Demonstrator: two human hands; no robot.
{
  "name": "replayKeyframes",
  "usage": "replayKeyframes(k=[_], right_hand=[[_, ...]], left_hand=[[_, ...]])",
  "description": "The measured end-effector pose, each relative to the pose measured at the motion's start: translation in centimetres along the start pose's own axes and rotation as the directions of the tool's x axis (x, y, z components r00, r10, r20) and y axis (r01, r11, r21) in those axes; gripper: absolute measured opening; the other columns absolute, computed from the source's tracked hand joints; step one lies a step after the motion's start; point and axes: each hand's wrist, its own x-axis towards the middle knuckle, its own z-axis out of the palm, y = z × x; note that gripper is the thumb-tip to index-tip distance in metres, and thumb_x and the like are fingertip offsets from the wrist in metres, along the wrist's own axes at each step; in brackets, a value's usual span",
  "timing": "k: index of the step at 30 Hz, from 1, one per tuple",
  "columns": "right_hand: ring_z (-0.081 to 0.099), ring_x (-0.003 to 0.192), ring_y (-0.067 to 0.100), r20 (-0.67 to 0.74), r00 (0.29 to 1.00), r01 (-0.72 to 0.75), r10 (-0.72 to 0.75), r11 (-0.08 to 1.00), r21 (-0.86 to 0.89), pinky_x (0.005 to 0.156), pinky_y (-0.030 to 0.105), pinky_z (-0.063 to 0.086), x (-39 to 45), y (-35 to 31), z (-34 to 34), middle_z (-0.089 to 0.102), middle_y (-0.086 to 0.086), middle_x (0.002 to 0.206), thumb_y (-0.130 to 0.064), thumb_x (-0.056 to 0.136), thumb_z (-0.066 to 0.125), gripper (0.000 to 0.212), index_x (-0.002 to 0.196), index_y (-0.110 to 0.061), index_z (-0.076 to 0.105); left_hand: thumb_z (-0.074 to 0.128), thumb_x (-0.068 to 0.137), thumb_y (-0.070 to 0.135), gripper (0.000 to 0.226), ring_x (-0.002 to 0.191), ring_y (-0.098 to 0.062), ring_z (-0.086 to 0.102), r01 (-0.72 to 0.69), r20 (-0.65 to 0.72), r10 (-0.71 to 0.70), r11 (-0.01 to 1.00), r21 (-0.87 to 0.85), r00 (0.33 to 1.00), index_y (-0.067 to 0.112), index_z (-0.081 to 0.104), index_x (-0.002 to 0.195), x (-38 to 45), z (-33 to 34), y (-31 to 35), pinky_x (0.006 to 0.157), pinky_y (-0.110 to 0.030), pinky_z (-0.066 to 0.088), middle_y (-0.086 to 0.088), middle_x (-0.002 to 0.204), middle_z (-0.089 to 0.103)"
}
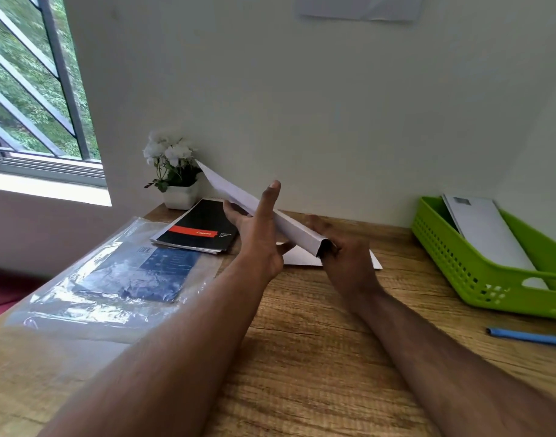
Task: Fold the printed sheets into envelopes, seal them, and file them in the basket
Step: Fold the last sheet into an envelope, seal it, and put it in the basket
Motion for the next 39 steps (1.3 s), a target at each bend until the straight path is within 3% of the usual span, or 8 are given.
replayKeyframes(k=[7,12,15,17,19,22,28,39], right_hand=[[0.059,0.073,-0.010,-0.072,0.969,-0.212,0.237,0.942,0.259,0.064,0.011,0.045,0.3,-0.5,-0.2,0.067,-0.014,0.078,0.009,0.083,0.054,0.027,0.092,-0.007,0.073],[0.069,0.060,0.017,0.415,0.666,-0.610,0.620,0.134,0.781,0.048,0.025,0.054,1.2,-1.4,-0.4,0.073,0.006,0.077,0.002,0.091,0.056,0.023,0.102,-0.015,0.066],[0.066,0.053,0.015,0.553,0.606,-0.699,0.572,0.051,0.713,0.042,0.022,0.051,1.2,-1.5,-0.6,0.070,0.012,0.085,-0.003,0.095,0.052,0.025,0.117,-0.012,0.062],[0.065,0.057,0.018,0.520,0.635,-0.713,0.571,0.174,0.679,0.045,0.026,0.053,1.0,-1.2,-0.2,0.065,0.013,0.098,-0.002,0.093,0.057,0.040,0.129,-0.017,0.054],[0.065,0.082,0.021,0.292,0.771,-0.628,0.566,0.599,0.496,0.058,0.031,0.055,0.8,-0.7,0.2,0.056,0.003,0.118,-0.005,0.088,0.065,0.063,0.139,-0.032,0.041],[0.048,0.116,0.015,0.024,0.986,-0.160,0.162,0.985,-0.069,0.087,0.028,0.045,0.3,0.2,0.0,0.046,-0.001,0.133,-0.016,0.082,0.073,0.072,0.143,-0.029,0.039],[0.061,0.099,0.013,0.043,0.978,0.210,-0.206,0.964,-0.161,0.080,0.021,0.041,0.3,-0.2,-0.4,0.070,0.001,0.108,-0.032,0.086,0.060,0.037,0.118,-0.013,0.065],[0.049,0.072,0.007,-0.175,0.985,0.025,-0.008,0.995,0.094,0.061,0.021,0.041,0.5,-0.3,0.0,0.053,-0.009,0.079,-0.023,0.084,0.064,0.010,0.085,-0.020,0.055]], left_hand=[[0.083,0.054,0.058,0.122,0.114,-0.031,0.060,0.010,0.057,-0.008,0.999,-0.032,0.998,0.056,0.002,0.145,0.2,-0.1,-0.3,0.077,-0.060,0.054,-0.002,0.133,0.052],[0.073,0.062,0.070,0.092,0.117,-0.031,0.060,0.062,0.349,-0.031,0.995,-0.080,0.937,0.021,0.049,0.137,0.1,-0.4,0.5,0.097,-0.054,0.047,-0.011,0.132,0.060],[0.082,0.049,0.067,0.096,0.126,-0.033,0.054,0.083,0.411,-0.010,0.983,-0.161,0.912,0.022,0.052,0.128,0.0,-0.5,0.8,0.101,-0.051,0.046,-0.014,0.133,0.061],[0.082,0.042,0.069,0.102,0.127,-0.034,0.054,0.076,0.413,0.007,0.980,-0.184,0.911,0.024,0.051,0.129,0.1,-0.3,0.7,0.100,-0.051,0.047,-0.014,0.131,0.062],[0.080,0.042,0.073,0.105,0.121,-0.032,0.059,0.071,0.362,-0.006,0.983,-0.168,0.932,0.026,0.050,0.131,0.2,-0.3,0.5,0.096,-0.051,0.050,-0.012,0.127,0.065],[0.064,0.060,0.076,0.091,0.112,-0.028,0.061,0.138,0.316,-0.093,0.983,-0.121,0.944,0.016,0.053,0.128,0.3,-0.6,0.2,0.099,-0.054,0.046,-0.011,0.122,0.063],[0.075,0.059,0.067,0.096,0.100,-0.030,0.062,0.174,0.256,-0.127,0.970,-0.171,0.958,0.011,0.049,0.133,0.4,-0.5,-0.1,0.087,-0.048,0.056,-0.015,0.116,0.058],[0.084,0.048,0.065,0.105,0.103,-0.033,0.066,0.072,0.113,-0.041,0.955,-0.288,0.993,0.019,0.049,0.136,2.4,-1.6,0.5,0.073,-0.049,0.057,-0.015,0.120,0.066]])
